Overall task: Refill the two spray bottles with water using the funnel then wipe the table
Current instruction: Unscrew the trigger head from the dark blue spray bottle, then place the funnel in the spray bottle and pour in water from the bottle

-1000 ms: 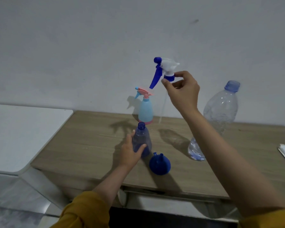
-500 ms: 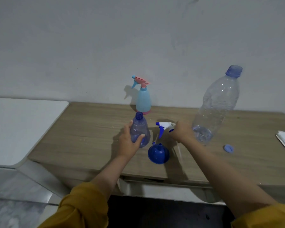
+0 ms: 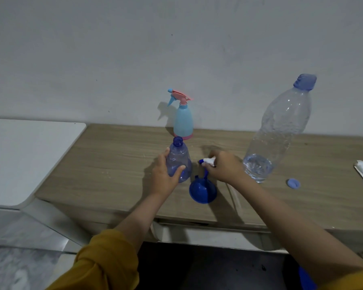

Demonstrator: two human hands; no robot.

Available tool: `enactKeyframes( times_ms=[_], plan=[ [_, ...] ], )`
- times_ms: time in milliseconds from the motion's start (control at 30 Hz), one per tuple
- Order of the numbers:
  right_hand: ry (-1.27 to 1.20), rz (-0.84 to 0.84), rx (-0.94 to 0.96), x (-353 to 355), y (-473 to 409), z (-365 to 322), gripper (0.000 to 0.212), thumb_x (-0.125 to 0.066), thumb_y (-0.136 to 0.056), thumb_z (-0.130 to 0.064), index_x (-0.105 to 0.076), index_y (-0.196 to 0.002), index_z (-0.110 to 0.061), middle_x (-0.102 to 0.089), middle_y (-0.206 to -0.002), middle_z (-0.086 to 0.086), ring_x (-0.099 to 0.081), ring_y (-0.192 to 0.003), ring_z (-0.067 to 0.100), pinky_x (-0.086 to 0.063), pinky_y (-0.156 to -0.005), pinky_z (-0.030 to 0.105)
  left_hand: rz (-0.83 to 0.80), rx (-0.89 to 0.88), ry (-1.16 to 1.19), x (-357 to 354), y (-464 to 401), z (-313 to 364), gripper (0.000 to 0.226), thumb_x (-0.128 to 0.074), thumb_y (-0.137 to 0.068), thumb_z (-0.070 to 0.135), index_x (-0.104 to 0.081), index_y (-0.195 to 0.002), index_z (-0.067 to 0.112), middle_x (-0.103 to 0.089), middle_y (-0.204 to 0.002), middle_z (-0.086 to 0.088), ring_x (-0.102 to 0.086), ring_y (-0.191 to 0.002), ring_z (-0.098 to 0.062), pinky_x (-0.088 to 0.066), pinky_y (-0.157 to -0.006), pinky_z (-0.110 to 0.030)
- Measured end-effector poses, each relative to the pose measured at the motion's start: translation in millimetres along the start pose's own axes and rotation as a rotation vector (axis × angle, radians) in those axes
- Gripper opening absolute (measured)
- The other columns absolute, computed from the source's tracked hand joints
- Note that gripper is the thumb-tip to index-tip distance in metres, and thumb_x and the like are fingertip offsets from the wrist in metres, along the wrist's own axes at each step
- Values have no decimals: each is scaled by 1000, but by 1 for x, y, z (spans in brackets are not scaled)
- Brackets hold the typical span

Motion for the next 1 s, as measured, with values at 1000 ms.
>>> enactKeyframes(
  times_ms=[1000],
  plan=[
    [-978, 219, 127, 80, 14, -60, 54, -79, -77, -26, -44, -119, -21, -63, -104, 4, -66, -84, 12, -54, -65, 18, 2, 18, 85, 4, 5, 13, 63, -73, -79, 18, -41, -133, 15, -58, -124, -4, -56, -108, -16, -35, -71, 0]
  ],
)
Point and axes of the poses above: each hand's wrist, its own y-axis away from the middle knuckle, its own x-axis out of the back of the hand, z = x × y, the point moved 8 cm from there along -y, towards the middle knuckle
